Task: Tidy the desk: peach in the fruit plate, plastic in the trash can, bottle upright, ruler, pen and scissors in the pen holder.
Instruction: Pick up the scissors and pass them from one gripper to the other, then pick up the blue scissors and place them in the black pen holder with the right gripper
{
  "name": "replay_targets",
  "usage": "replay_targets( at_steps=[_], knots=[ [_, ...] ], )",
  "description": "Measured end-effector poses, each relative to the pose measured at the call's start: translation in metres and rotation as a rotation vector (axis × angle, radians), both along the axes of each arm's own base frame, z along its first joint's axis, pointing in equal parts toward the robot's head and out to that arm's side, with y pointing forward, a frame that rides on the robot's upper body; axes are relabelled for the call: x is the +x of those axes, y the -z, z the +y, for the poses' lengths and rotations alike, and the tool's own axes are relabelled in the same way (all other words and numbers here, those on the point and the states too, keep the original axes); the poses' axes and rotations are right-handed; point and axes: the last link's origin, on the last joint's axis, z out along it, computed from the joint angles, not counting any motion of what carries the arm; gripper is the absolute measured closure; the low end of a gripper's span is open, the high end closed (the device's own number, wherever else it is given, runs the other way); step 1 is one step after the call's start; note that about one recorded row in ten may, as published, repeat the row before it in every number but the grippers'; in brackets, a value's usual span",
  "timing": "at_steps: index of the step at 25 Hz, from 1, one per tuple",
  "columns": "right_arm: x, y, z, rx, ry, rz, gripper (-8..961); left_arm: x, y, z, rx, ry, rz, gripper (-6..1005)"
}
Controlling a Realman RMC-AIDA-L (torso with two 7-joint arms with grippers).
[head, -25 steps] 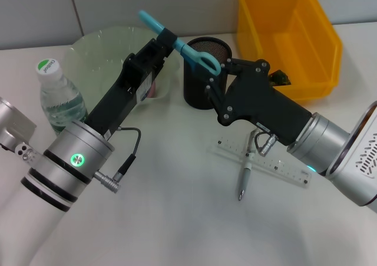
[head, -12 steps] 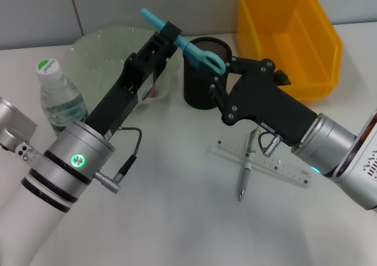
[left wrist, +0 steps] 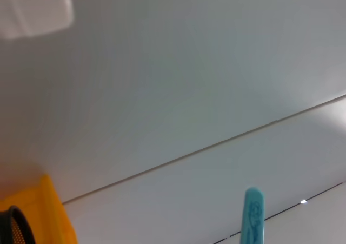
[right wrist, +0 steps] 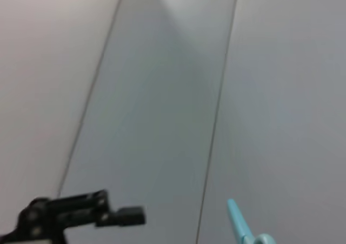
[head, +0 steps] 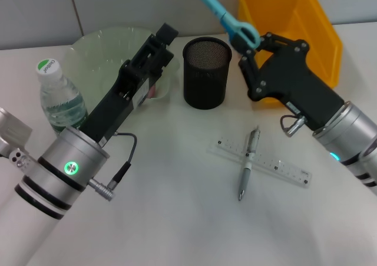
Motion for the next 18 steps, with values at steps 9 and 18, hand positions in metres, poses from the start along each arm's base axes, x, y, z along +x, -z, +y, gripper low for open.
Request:
replay_targets(
  at_steps=[9, 18],
  knots=[
    [0.016, -0.03, 0.008, -0.141, 0.036, 0.128, 866, -0.017, -0.004, -0.014, 0.052, 0.254, 0.203, 245],
    [0.019, -0.078, 0.03, -0.379, 0.077, 0.142, 867, -0.043, 0.001, -0.041, 0.178, 0.472, 0.479, 245]
  ],
)
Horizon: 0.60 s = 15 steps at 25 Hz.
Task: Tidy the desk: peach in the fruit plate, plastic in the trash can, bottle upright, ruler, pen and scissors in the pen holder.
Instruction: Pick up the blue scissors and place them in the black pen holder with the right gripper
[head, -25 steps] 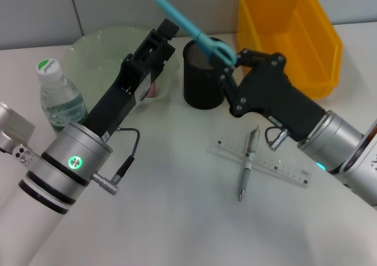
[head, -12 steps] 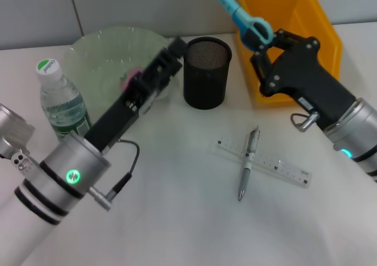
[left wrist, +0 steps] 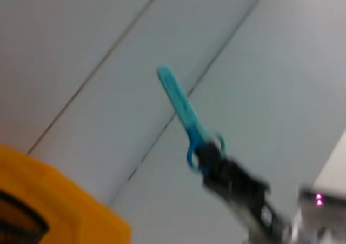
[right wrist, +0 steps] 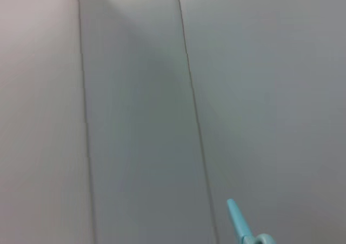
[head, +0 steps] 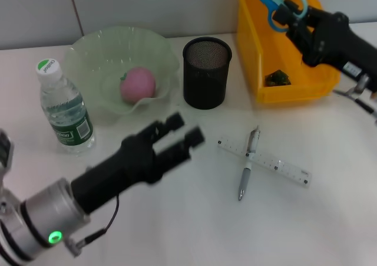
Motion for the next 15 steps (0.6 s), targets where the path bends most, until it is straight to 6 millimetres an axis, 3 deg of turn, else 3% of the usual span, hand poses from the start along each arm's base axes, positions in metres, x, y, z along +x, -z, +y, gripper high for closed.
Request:
replay_targets(
  at_steps=[5, 7, 10, 12, 15],
  knots=[
    [-0.013, -0.026, 0.018, -0.183, 0.052, -0.071, 867, -0.012, 0.005, -0.009, 0.018, 0.081, 0.114, 245],
    [-0.029, -0.044, 0.032, -0.323, 0.114, -0.16, 868, -0.017, 0.006, -0.011, 0.024, 0.098, 0.15, 245],
    [-0.039, -0.057, 0.039, -0.384, 0.171, -0.219, 868, -0.024, 0.005, -0.013, 0.042, 0.105, 0.187, 244],
    [-0.057, -0.076, 0.048, -0.43, 0.251, -0.311, 868, -0.028, 0.005, -0.014, 0.062, 0.111, 0.214, 244],
    [-0.068, -0.083, 0.054, -0.454, 0.312, -0.375, 868, -0.032, 0.005, -0.015, 0.074, 0.114, 0.234, 244]
  ],
)
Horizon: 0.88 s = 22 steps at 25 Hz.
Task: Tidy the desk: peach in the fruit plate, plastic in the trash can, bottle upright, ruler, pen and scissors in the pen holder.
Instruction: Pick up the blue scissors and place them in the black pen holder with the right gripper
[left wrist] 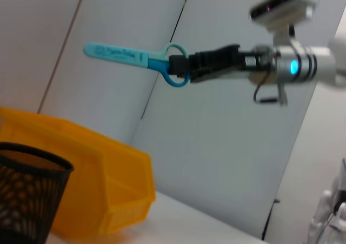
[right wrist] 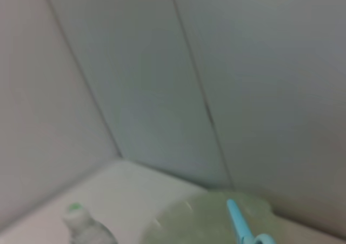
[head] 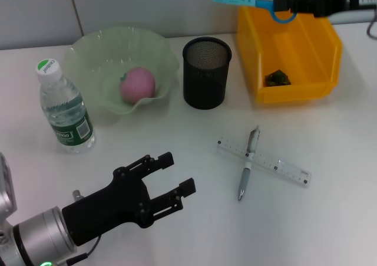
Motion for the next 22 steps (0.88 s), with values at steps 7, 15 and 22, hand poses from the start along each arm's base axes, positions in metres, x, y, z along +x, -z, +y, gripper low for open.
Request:
replay_targets(
  at_steps=[7, 15, 22],
  knots=[
    [-0.038, 0.002, 0.034, -0.129, 0.107, -0.284, 857, -0.007, 0.002, 0.002, 0.022, 0.008, 0.063, 244],
    [-0.061, 0.026, 0.049, -0.182, 0.083, -0.451, 831, -0.009, 0.003, 0.004, 0.033, -0.004, 0.074, 244],
    [-0.067, 0.052, 0.061, -0.201, 0.085, -0.559, 809, -0.007, 0.004, 0.006, 0.044, 0.0, 0.074, 245]
  ],
)
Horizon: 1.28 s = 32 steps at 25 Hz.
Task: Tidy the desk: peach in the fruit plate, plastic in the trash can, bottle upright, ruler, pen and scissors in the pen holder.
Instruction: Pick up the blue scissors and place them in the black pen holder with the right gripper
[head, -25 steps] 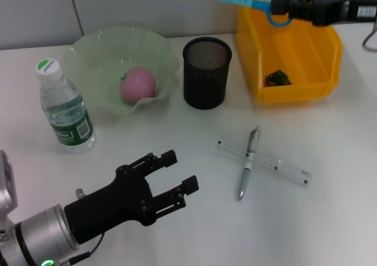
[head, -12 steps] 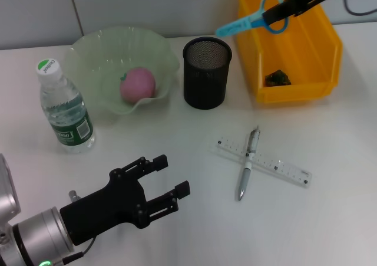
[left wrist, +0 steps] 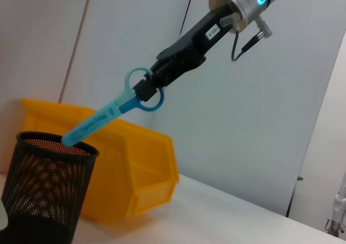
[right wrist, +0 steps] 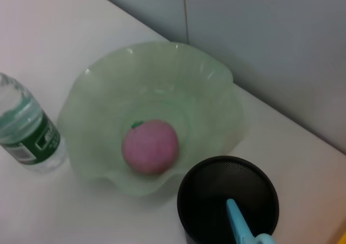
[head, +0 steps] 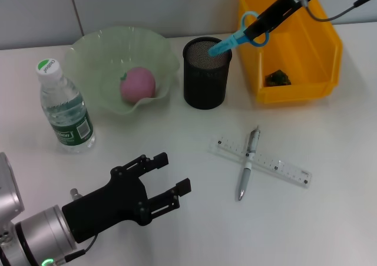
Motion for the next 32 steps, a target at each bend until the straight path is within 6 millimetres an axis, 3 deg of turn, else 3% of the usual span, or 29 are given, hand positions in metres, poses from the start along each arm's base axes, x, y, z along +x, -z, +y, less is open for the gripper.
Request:
replay_targets(
  at_steps=[15, 30, 32],
  knots=[
    [-0.007, 0.053, 0.007, -0.011, -0.043, -0.11, 760, 0.002, 0.002, 0.001, 0.002, 0.001, 0.002, 245],
    [-0.011, 0.063, 0.012, 0.058, -0.045, -0.109, 711, 0.002, 0.003, -0.002, -0.001, 0.002, -0.002, 244],
    [-0.012, 0.063, 0.013, 0.065, -0.049, -0.108, 617, 0.002, 0.002, -0.002, -0.002, 0.003, -0.003, 244]
  ],
)
